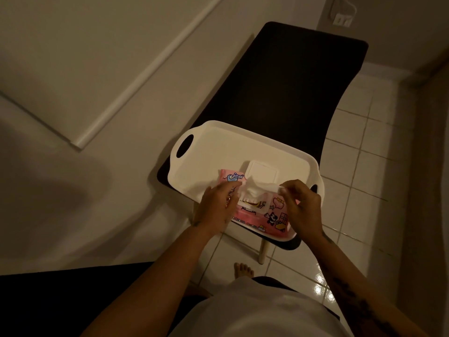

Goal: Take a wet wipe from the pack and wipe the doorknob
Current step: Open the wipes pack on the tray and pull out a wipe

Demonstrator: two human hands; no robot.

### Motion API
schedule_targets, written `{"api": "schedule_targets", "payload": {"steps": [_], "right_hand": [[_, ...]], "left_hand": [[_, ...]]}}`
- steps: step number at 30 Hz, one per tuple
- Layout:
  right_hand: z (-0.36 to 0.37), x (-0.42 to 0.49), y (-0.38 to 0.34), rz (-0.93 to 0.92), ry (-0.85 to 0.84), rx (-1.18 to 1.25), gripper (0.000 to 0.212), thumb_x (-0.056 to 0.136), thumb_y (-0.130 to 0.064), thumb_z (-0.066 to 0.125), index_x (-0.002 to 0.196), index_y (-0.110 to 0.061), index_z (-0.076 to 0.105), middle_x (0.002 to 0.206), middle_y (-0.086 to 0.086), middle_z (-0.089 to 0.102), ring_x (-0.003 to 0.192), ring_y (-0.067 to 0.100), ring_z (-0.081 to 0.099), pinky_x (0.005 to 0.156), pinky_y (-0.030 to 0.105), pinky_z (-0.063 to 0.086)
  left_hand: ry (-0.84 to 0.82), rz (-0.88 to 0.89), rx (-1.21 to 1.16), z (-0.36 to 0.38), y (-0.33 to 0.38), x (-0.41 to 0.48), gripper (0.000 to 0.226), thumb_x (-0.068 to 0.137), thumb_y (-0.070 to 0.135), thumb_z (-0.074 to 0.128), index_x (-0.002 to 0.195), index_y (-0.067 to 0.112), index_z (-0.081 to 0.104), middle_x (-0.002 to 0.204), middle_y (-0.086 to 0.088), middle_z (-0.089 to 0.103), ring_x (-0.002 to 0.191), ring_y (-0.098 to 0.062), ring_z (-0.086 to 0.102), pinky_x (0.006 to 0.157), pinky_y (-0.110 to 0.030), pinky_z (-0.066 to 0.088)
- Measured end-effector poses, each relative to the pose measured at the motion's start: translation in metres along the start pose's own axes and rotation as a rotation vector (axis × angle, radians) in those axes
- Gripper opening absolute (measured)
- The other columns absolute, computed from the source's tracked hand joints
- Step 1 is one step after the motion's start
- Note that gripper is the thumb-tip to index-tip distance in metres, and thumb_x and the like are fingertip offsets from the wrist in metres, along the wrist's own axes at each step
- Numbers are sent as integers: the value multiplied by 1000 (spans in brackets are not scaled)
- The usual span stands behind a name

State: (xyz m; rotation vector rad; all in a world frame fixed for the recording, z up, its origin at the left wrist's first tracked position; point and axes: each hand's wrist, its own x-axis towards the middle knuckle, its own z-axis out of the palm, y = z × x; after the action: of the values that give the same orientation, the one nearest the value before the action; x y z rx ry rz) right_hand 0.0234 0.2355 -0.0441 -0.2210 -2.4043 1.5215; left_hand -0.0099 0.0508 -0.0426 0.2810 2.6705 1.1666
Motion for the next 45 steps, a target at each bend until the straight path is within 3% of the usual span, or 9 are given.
{"api": "schedule_targets", "payload": {"steps": [5, 10, 14, 23, 26, 29, 33, 37, 45], "right_hand": [[9, -3, 2, 32, -24, 38, 11, 86, 2, 56, 79, -5, 60, 73, 0, 62, 70, 20, 60, 60, 24, 49], [18, -7, 5, 85, -66, 91, 11, 89, 1, 53, 82, -5, 60, 77, 5, 64, 74, 25, 64, 65, 32, 53], [20, -8, 3, 94, -131, 152, 9, 87, -5, 58, 93, -12, 58, 81, -2, 63, 73, 7, 62, 62, 19, 53], [25, 9, 6, 39, -131, -84, 16, 81, -2, 64, 77, -17, 59, 78, 3, 62, 71, 18, 57, 63, 25, 48], [25, 35, 13, 26, -73, -208, 8, 84, -10, 62, 92, -10, 61, 95, 11, 63, 87, 25, 57, 74, 36, 48], [29, 58, 26, 114, -240, -421, 34, 87, -22, 60, 118, -9, 53, 122, 17, 54, 113, 35, 44, 91, 42, 38], [35, 67, 32, 74, -369, -553, 43, 86, -29, 59, 124, -12, 47, 125, 18, 51, 112, 34, 42, 89, 43, 39], [37, 66, 21, 75, -238, -365, 37, 84, -17, 62, 119, -10, 51, 116, 18, 53, 106, 33, 47, 84, 37, 40], [27, 24, -13, -292, -262, -254, 21, 80, 5, 63, 100, 0, 62, 95, 19, 61, 85, 25, 55, 73, 31, 45]], "left_hand": [[11, -16, -130, -3, 12, 2, 31, 94, 18, 48, 123, 12, 55, 111, -9, 65, 93, -15, 60, 75, -23, 49], [-24, -67, -119, 2, 9, 0, 15, 87, 11, 58, 99, 4, 63, 93, -10, 67, 83, -18, 60, 75, -30, 50], [-1, -121, -202, 3, 7, -5, 8, 88, 16, 58, 82, 13, 53, 86, -3, 60, 79, -16, 58, 69, -27, 49], [160, -379, -683, -11, -1, -3, 9, 92, 16, 52, 100, 11, 52, 96, -3, 61, 78, -12, 59, 58, -16, 48], [161, -394, -694, -14, -4, -4, 20, 93, 14, 50, 111, 5, 50, 102, -7, 58, 87, -17, 58, 66, -21, 52], [187, -397, -643, -15, -5, -4, 24, 93, 11, 48, 115, 2, 50, 102, -8, 57, 86, -18, 55, 57, -14, 49], [179, -392, -659, -16, -1, -2, 22, 93, 8, 48, 113, 0, 52, 102, -9, 57, 90, -20, 56, 72, -30, 51], [184, -416, -698, -18, -3, -1, 25, 93, 7, 48, 116, -1, 51, 104, -12, 57, 93, -23, 57, 75, -38, 52], [268, -471, -771, -26, -21, -4, 28, 94, 8, 46, 119, -3, 49, 107, -19, 57, 75, -22, 56, 37, -16, 44]]}}
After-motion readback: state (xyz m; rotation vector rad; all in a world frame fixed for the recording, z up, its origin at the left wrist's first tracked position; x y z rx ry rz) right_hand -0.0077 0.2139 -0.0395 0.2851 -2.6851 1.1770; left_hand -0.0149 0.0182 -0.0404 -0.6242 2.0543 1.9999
